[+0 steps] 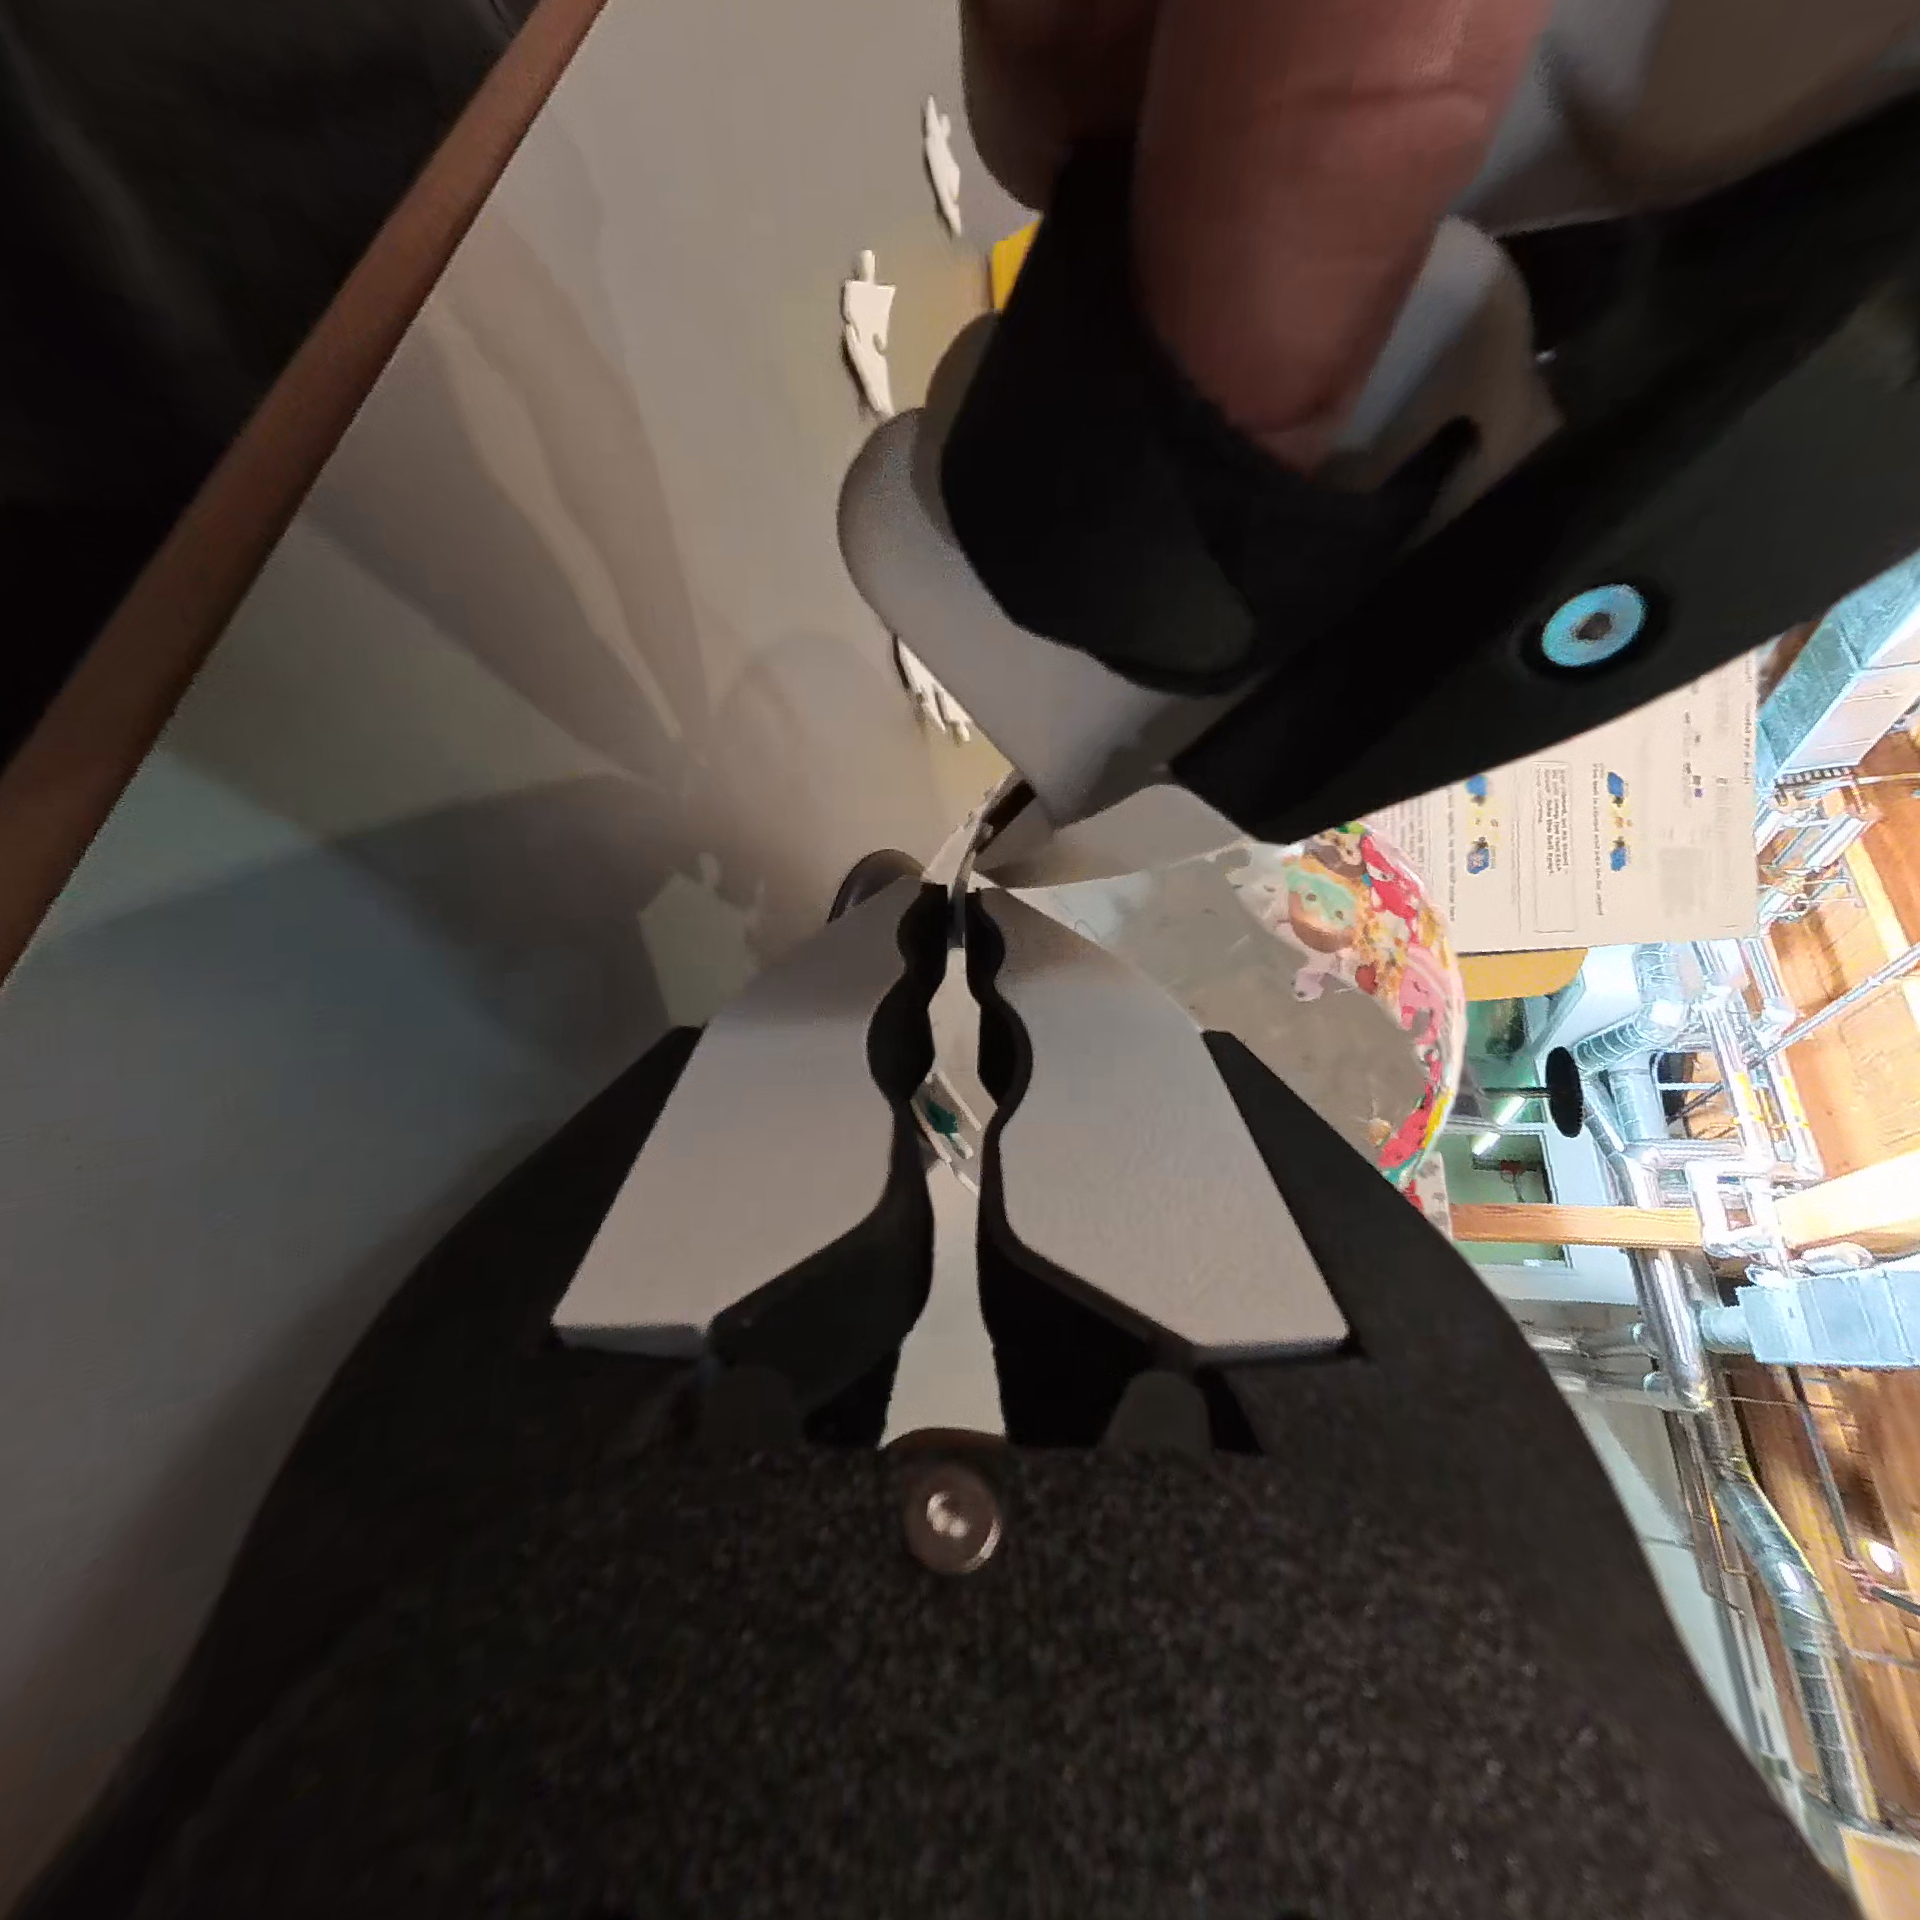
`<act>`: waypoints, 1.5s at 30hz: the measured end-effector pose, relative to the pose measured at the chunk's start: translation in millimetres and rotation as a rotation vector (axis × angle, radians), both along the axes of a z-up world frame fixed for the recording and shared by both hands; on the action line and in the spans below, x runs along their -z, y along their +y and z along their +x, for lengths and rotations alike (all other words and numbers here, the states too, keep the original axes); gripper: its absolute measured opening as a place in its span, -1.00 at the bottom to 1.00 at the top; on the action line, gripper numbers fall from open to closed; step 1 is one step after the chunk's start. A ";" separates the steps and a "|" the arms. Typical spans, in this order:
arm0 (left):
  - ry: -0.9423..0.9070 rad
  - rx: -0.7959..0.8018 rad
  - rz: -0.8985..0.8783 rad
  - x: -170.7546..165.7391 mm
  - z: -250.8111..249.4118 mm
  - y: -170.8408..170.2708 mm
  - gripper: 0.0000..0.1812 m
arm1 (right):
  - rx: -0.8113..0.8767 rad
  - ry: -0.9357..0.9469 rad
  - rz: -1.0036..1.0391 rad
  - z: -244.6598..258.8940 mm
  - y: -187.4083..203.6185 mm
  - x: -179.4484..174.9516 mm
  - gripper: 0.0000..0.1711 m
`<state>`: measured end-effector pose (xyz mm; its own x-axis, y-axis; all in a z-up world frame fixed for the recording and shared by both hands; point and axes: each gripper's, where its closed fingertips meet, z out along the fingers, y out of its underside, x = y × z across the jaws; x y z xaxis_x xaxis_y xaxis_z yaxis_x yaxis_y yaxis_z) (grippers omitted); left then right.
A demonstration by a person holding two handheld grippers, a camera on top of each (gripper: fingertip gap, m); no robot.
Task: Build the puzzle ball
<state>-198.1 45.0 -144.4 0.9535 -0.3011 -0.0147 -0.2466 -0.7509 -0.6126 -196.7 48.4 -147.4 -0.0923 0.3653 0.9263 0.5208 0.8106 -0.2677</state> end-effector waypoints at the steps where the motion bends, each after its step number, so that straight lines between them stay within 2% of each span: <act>1: -0.002 -0.001 0.007 0.4 -0.3 0.6 -0.95 | 0.010 0.003 0.007 -0.3 1.4 -0.3 -0.97; 6: -0.037 0.002 0.048 -1.2 -0.2 0.3 -0.95 | 0.048 -0.033 -0.050 2.0 9.6 8.5 -0.98; 11: -0.030 0.004 0.080 -12.7 -22.4 -15.7 -0.84 | 0.076 -0.036 -0.163 0.7 15.4 4.6 -0.98; 15: 0.041 -0.021 0.112 -23.0 -63.9 -38.0 -0.86 | 0.072 -0.069 -0.272 0.1 18.1 3.1 -0.98; 22: 0.300 -0.029 0.197 -40.0 -148.7 -60.3 -0.88 | 0.092 -0.174 -0.285 -0.8 23.7 17.8 -0.98; 27: 0.305 -0.065 0.187 -21.2 -188.8 -62.4 -0.84 | 0.109 -0.216 -0.310 -1.0 27.0 24.0 -0.98; 33: 0.178 -0.114 0.202 -3.9 -198.9 -62.4 -0.84 | 0.138 -0.235 -0.326 0.1 32.2 26.4 -0.98; 45: 0.192 -0.125 0.175 6.3 -201.6 -64.7 -0.84 | 0.136 -0.270 -0.320 -2.2 32.9 26.8 -0.98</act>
<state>-399.7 -19.7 -150.6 0.9579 -0.1583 -0.2396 -0.2825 -0.6698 -0.6867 -199.0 81.2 -174.2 -0.2465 0.6552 0.7141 0.7029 0.6281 -0.3337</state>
